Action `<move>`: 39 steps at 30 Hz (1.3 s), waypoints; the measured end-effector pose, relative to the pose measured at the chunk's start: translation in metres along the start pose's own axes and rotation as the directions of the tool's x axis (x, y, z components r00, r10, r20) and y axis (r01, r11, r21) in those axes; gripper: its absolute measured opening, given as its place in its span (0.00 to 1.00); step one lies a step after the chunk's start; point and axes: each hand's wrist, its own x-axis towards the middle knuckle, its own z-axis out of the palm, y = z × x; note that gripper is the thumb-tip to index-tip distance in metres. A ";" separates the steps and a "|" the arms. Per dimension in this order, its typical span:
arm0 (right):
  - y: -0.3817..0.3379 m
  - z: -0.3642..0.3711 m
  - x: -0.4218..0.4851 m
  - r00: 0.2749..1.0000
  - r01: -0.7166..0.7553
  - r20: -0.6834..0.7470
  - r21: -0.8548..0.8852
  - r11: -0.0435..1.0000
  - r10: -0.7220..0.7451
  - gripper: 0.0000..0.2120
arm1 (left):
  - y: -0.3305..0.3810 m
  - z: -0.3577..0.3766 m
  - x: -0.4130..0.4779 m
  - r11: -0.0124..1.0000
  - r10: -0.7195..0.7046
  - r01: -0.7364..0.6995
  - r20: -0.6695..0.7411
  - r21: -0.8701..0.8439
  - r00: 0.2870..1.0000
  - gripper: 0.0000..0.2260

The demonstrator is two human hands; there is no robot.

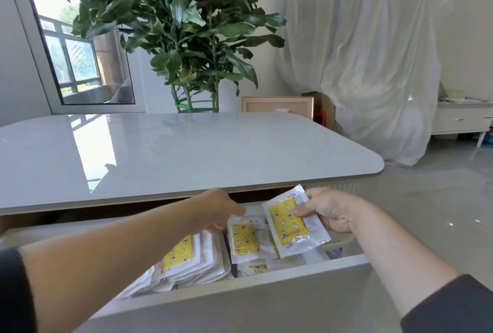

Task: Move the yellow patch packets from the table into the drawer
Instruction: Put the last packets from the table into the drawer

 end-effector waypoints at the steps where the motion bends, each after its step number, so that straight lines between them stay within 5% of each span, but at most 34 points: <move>1: 0.000 0.002 0.001 1.000 0.005 -0.008 -0.010 1.000 -0.005 0.14 | -0.003 -0.006 -0.006 0.996 0.073 -0.074 -0.020 -0.050 0.997 0.12; 3: -0.001 0.008 0.003 1.000 0.007 -0.023 -0.033 0.999 -0.008 0.13 | -0.014 -0.019 -0.022 0.966 0.219 -0.220 -0.025 -0.139 0.975 0.14; 7: 0.000 0.025 0.011 1.000 -0.014 -0.021 -0.084 0.996 0.012 0.13 | -0.049 -0.044 -0.044 0.916 0.400 -0.392 -0.111 0.088 0.910 0.21; 14: -0.003 0.057 0.041 0.988 -0.156 -0.024 -0.233 0.960 0.155 0.15 | -0.080 -0.058 -0.051 0.873 0.435 -0.483 -0.339 -0.069 0.834 0.03; 17: -0.001 0.065 0.051 0.975 -0.223 -0.026 -0.168 0.960 0.221 0.15 | -0.081 -0.057 -0.055 0.825 0.465 -0.550 -0.394 -0.133 0.793 0.19; 23: 0.011 0.073 0.068 0.970 -0.244 -0.080 -0.264 0.933 0.231 0.14 | -0.089 -0.055 -0.051 0.791 0.528 -0.606 -0.404 -0.086 0.747 0.19; 27: 0.017 0.074 0.065 0.987 -0.159 -0.104 -0.434 0.887 0.126 0.11 | -0.091 -0.058 -0.045 0.775 0.627 -0.473 -0.417 0.420 0.657 0.30; 30: 0.017 0.075 0.059 0.993 -0.121 -0.066 -0.451 0.884 0.102 0.09 | -0.095 -0.058 -0.036 0.679 0.585 -0.257 -0.296 0.687 0.755 0.45; 39: 0.013 0.068 0.044 0.999 -0.030 0.008 -0.482 0.876 0.038 0.19 | -0.099 -0.055 -0.033 0.649 0.582 -0.225 -0.285 0.726 0.761 0.49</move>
